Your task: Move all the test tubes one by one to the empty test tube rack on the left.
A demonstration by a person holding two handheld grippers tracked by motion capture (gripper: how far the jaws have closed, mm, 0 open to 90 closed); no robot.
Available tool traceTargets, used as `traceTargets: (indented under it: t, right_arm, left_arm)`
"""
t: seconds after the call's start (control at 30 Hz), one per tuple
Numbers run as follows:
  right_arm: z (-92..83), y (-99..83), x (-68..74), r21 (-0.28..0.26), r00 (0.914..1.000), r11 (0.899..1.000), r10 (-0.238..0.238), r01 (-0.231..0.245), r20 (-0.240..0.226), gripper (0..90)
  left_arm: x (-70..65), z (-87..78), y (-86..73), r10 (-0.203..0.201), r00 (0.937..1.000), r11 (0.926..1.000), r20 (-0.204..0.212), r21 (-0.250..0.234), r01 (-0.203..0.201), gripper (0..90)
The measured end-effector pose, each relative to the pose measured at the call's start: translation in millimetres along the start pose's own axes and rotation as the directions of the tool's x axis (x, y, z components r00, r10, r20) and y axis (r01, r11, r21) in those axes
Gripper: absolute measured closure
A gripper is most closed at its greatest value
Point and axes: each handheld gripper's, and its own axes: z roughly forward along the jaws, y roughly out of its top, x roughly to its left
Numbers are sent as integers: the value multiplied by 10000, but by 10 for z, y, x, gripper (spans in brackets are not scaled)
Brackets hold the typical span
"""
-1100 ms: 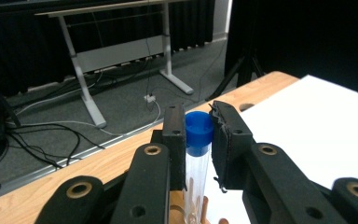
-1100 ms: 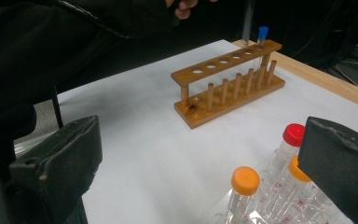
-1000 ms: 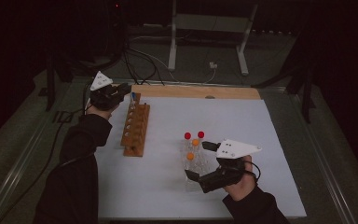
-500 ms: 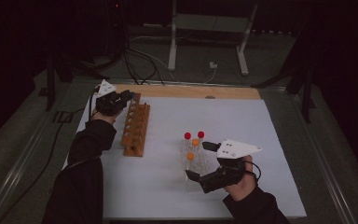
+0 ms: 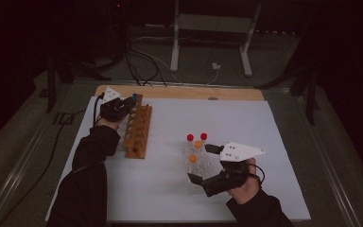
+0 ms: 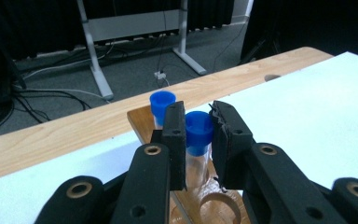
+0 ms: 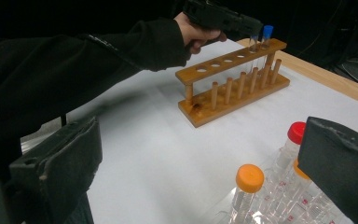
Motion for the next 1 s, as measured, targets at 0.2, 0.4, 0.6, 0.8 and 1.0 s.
traceTargets:
  t: [0.2, 0.4, 0.6, 0.8, 1.0]
  right_arm:
    - [-4, -1, -2, 4, 10000, 10000, 14, -14, -4, 0]
    - [-8, -2, -4, 18, 10000, 10000, 38, -38, -31, 0]
    - [-10, -1, -3, 28, 10000, 10000, 41, -41, -44, 0]
    - [-16, 3, -10, -17, 10000, 10000, 54, -54, -64, 0]
    - [-45, 34, -8, -126, 10000, 9999, 32, -32, -37, 0]
  left_arm:
    - [-18, 30, -16, 72, 10000, 10000, -20, 32, -72, 776]
    - [-23, 23, -21, 151, 9998, 9999, -114, 19, -151, 776]
    - [-10, 30, -32, 156, 9997, 9998, -201, 124, -154, 775]
    - [16, 26, -31, -44, 10000, 9998, -64, 175, 45, 773]
    - [15, -11, -15, -83, 9999, 9997, -94, 245, 86, 691]
